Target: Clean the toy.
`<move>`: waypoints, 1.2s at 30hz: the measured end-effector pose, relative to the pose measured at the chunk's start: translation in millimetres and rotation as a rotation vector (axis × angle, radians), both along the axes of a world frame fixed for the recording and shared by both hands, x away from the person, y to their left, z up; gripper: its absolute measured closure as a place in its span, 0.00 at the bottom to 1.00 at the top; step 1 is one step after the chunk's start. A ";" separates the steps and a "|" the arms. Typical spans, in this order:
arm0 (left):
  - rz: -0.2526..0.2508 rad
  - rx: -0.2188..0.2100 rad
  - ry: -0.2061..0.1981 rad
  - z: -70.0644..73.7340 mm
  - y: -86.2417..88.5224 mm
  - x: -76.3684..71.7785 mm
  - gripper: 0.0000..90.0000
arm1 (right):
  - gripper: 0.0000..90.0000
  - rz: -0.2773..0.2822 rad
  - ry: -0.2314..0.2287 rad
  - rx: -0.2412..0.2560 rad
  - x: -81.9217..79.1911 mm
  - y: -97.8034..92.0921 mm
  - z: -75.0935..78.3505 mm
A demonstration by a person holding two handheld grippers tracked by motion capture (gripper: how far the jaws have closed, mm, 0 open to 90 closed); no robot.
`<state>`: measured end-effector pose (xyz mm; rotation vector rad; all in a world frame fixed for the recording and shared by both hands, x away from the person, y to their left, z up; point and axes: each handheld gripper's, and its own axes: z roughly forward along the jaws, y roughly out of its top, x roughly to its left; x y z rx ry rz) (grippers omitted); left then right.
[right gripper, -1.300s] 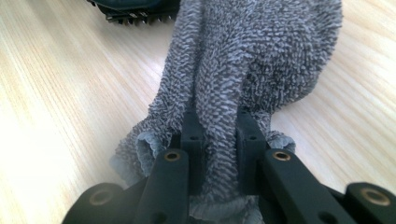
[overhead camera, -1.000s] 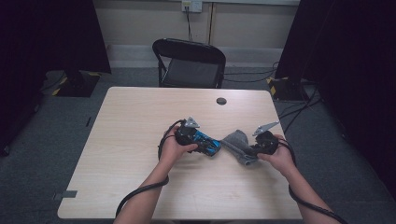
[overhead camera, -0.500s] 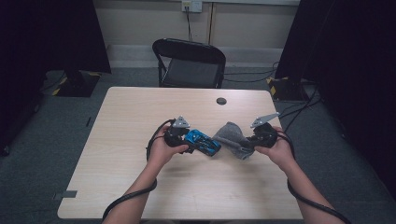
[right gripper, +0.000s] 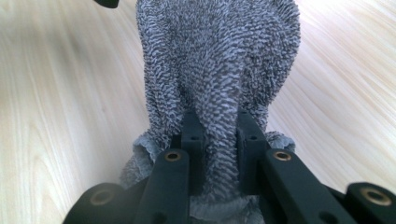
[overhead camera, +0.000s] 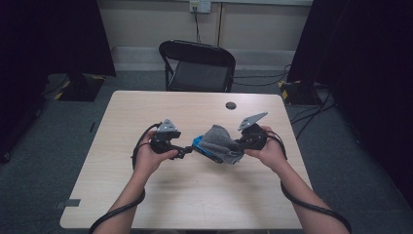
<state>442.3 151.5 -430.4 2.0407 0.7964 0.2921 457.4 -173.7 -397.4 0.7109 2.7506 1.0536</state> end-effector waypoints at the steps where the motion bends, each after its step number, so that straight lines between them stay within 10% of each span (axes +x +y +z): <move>1: 0.008 0.003 -0.002 0.4 6.0 -2.7 0.19 | 0.86 0.017 0.001 -0.003 0.4 5.1 -0.5; 18: 0.107 -0.035 -0.033 5.2 75.8 -36.5 0.19 | 0.86 0.260 0.023 -0.028 -3.8 110.5 -24.5; 36: 0.001 0.028 -0.011 -29.0 67.6 -45.8 0.21 | 0.71 0.376 0.025 -0.058 -12.7 157.8 -68.0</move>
